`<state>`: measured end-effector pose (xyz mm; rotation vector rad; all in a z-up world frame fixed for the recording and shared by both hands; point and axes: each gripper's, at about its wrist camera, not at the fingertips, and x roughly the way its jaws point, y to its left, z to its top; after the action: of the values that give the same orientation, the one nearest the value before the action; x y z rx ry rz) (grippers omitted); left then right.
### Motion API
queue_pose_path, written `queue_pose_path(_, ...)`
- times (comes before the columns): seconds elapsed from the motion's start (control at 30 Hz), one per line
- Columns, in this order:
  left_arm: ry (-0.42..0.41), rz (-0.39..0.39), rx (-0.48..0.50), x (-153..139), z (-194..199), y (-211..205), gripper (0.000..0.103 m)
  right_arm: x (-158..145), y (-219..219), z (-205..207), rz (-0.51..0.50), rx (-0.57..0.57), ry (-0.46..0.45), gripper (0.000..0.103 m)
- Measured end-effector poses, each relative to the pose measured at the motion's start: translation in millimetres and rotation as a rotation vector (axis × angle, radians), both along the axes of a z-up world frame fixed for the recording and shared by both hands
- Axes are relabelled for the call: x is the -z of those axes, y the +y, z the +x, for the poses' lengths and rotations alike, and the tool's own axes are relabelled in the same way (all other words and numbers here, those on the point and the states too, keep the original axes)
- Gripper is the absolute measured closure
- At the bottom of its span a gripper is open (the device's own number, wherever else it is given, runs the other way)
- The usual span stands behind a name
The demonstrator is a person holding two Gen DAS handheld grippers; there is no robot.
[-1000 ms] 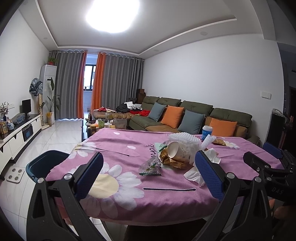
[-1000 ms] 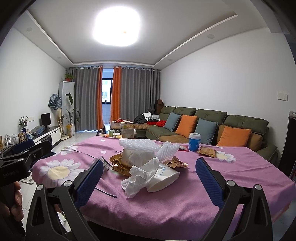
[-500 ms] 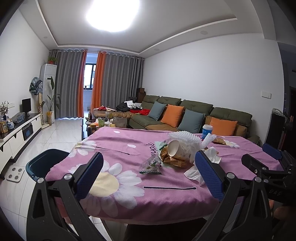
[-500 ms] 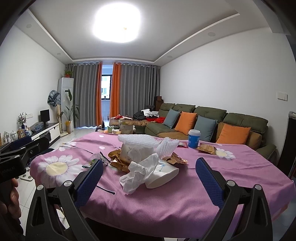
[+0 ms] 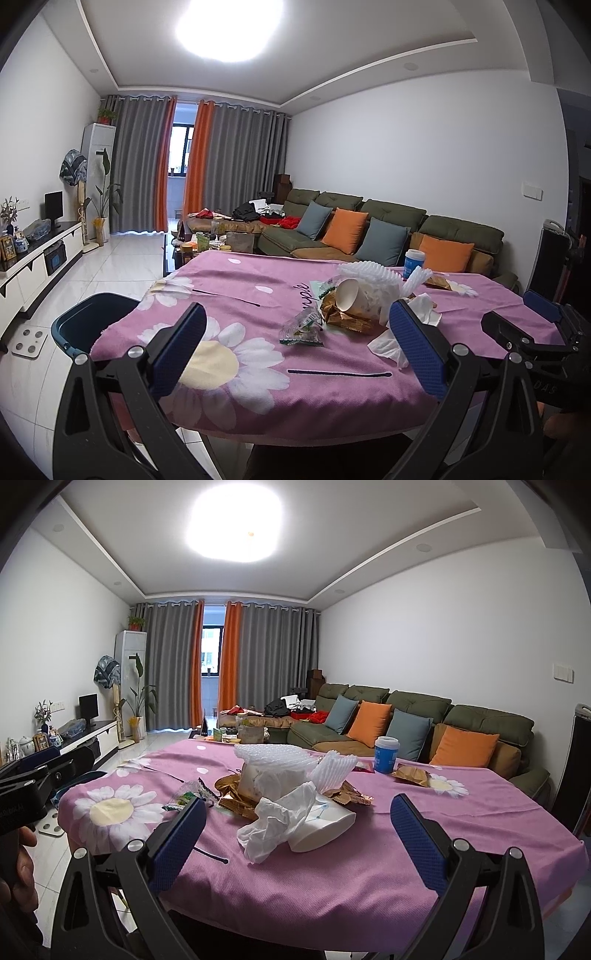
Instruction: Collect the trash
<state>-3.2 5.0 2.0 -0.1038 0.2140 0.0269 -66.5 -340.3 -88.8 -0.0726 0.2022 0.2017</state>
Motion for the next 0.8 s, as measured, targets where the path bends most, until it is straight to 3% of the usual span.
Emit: queue_pose_path(0.8, -0.015, -0.007, 0.001, -0.3, -5.2, 2.1, 0.005, 1.4, 1.3, -3.3, -0.016, -0.015, -0.021, 0.007)
